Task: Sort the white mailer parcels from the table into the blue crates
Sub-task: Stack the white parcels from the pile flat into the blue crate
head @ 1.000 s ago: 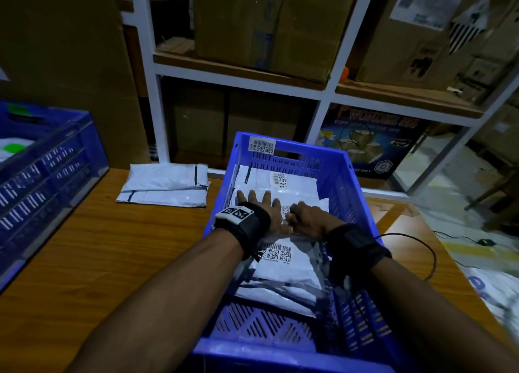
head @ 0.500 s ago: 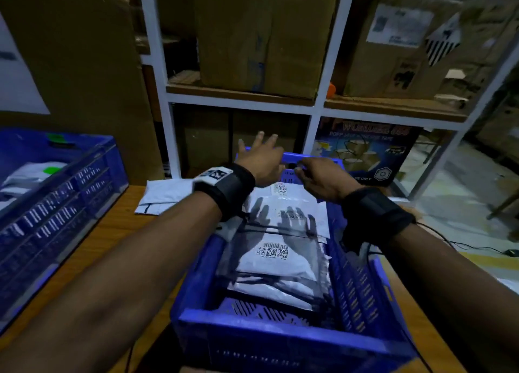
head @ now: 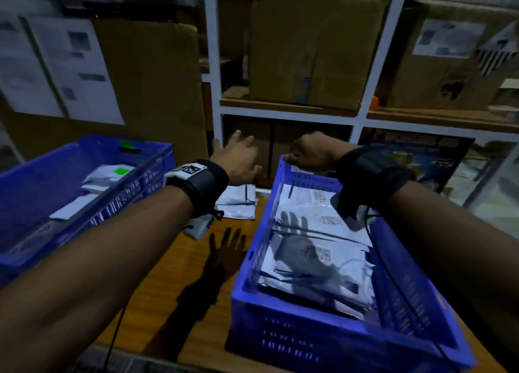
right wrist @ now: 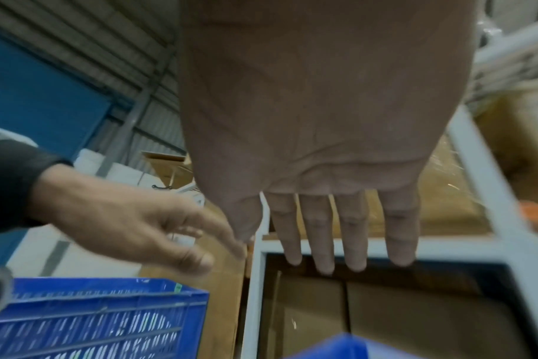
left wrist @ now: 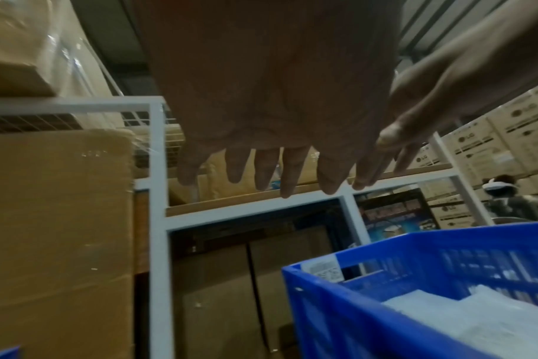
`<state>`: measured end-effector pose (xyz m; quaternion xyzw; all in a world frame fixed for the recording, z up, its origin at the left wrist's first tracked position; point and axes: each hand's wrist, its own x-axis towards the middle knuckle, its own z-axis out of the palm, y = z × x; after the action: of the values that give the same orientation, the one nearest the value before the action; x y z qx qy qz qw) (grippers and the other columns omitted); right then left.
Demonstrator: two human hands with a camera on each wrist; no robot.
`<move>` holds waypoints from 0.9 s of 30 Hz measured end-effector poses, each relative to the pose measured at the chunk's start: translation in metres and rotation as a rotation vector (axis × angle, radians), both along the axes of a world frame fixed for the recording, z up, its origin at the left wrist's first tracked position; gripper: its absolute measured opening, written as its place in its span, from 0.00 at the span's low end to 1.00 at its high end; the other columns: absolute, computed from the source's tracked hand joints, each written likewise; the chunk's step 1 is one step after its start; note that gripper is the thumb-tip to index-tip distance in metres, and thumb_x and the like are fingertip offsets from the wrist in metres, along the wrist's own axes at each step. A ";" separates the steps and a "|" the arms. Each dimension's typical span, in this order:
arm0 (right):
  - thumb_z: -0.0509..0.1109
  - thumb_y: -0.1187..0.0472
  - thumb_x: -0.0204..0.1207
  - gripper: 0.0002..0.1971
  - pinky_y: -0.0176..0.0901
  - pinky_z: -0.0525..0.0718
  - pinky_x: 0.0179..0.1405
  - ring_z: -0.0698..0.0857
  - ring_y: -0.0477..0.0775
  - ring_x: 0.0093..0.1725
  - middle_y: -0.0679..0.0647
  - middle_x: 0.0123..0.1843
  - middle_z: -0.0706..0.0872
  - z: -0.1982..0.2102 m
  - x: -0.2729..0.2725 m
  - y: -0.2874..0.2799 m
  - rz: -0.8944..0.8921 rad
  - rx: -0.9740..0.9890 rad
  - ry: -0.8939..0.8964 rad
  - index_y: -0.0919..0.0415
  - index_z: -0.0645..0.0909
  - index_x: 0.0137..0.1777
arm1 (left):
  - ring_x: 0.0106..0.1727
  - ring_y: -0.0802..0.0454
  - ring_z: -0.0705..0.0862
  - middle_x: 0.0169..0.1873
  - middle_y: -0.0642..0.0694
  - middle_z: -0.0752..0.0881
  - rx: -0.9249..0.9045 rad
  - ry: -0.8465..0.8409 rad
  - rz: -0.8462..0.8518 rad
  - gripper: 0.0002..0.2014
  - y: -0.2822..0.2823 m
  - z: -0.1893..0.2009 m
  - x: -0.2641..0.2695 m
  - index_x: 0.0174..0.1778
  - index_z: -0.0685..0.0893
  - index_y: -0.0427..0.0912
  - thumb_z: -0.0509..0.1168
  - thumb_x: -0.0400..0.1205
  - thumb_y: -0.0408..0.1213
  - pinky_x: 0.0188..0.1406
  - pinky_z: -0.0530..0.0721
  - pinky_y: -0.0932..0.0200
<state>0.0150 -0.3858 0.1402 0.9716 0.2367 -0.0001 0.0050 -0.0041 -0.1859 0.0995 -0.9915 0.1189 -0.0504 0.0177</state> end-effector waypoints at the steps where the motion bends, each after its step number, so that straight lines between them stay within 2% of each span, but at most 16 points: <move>1: 0.60 0.43 0.84 0.23 0.51 0.82 0.54 0.84 0.69 0.55 0.66 0.56 0.86 0.007 0.003 0.012 -0.010 -0.020 -0.008 0.63 0.84 0.50 | 0.87 0.38 0.44 0.87 0.44 0.54 0.004 -0.004 -0.004 0.24 0.011 0.002 0.004 0.78 0.73 0.43 0.58 0.88 0.52 0.77 0.51 0.18; 3: 0.61 0.45 0.85 0.24 0.49 0.79 0.53 0.83 0.68 0.57 0.66 0.58 0.86 0.018 0.013 0.039 -0.031 -0.053 -0.023 0.68 0.85 0.56 | 0.87 0.37 0.43 0.87 0.44 0.53 0.012 -0.004 -0.013 0.25 0.034 0.006 0.014 0.79 0.71 0.44 0.58 0.88 0.52 0.77 0.49 0.17; 5: 0.62 0.46 0.85 0.24 0.48 0.78 0.53 0.83 0.67 0.57 0.67 0.59 0.86 0.026 0.023 0.069 -0.040 -0.054 -0.024 0.69 0.84 0.57 | 0.87 0.37 0.42 0.88 0.44 0.52 -0.001 0.000 -0.014 0.26 0.059 0.006 0.027 0.80 0.70 0.45 0.58 0.88 0.52 0.77 0.47 0.17; 9: 0.63 0.47 0.85 0.22 0.47 0.75 0.53 0.82 0.65 0.61 0.65 0.63 0.84 0.023 0.043 0.138 -0.084 -0.054 -0.006 0.67 0.82 0.63 | 0.87 0.37 0.44 0.86 0.47 0.55 -0.018 0.055 -0.025 0.26 0.114 -0.007 0.057 0.80 0.69 0.45 0.57 0.88 0.53 0.76 0.49 0.16; 12: 0.60 0.48 0.86 0.21 0.47 0.74 0.51 0.81 0.62 0.58 0.61 0.61 0.82 0.008 0.057 0.183 -0.104 -0.073 0.055 0.64 0.79 0.67 | 0.87 0.36 0.45 0.84 0.46 0.58 -0.030 0.125 -0.009 0.23 0.148 -0.028 0.079 0.76 0.73 0.45 0.59 0.88 0.52 0.74 0.50 0.15; 14: 0.60 0.48 0.87 0.21 0.47 0.75 0.51 0.81 0.62 0.59 0.60 0.62 0.82 -0.009 0.067 0.203 -0.129 -0.080 0.120 0.64 0.79 0.67 | 0.87 0.33 0.44 0.85 0.45 0.56 -0.027 0.171 -0.017 0.24 0.163 -0.046 0.090 0.78 0.71 0.45 0.59 0.88 0.51 0.74 0.49 0.15; 18: 0.62 0.49 0.85 0.22 0.46 0.75 0.51 0.82 0.64 0.59 0.64 0.66 0.83 -0.061 0.087 0.230 -0.200 -0.099 0.209 0.66 0.80 0.67 | 0.86 0.33 0.38 0.88 0.44 0.43 -0.049 0.233 -0.014 0.31 0.179 -0.082 0.108 0.86 0.59 0.44 0.58 0.88 0.51 0.77 0.47 0.17; 22: 0.64 0.51 0.84 0.22 0.50 0.80 0.61 0.80 0.64 0.67 0.61 0.71 0.80 -0.121 0.104 0.239 -0.292 -0.074 0.252 0.62 0.76 0.72 | 0.85 0.32 0.33 0.87 0.41 0.36 -0.071 0.281 0.019 0.38 0.181 -0.123 0.119 0.88 0.45 0.42 0.59 0.88 0.50 0.77 0.44 0.18; 24: 0.66 0.49 0.81 0.27 0.58 0.77 0.69 0.75 0.65 0.73 0.61 0.76 0.75 -0.152 0.112 0.237 -0.339 -0.094 0.264 0.58 0.70 0.78 | 0.85 0.32 0.30 0.86 0.41 0.33 -0.060 0.310 0.027 0.39 0.180 -0.144 0.123 0.88 0.43 0.42 0.58 0.88 0.50 0.77 0.42 0.18; 27: 0.65 0.49 0.80 0.28 0.66 0.68 0.74 0.63 0.65 0.81 0.60 0.80 0.69 -0.190 0.120 0.231 -0.365 -0.121 0.232 0.55 0.66 0.78 | 0.85 0.33 0.30 0.86 0.40 0.33 -0.041 0.325 0.027 0.39 0.180 -0.167 0.131 0.88 0.44 0.43 0.57 0.88 0.51 0.77 0.40 0.19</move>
<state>0.1355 -0.1548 -0.0498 0.9897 0.0556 -0.1270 0.0361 0.1269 -0.0057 -0.0674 -0.9882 0.1058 0.1085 -0.0215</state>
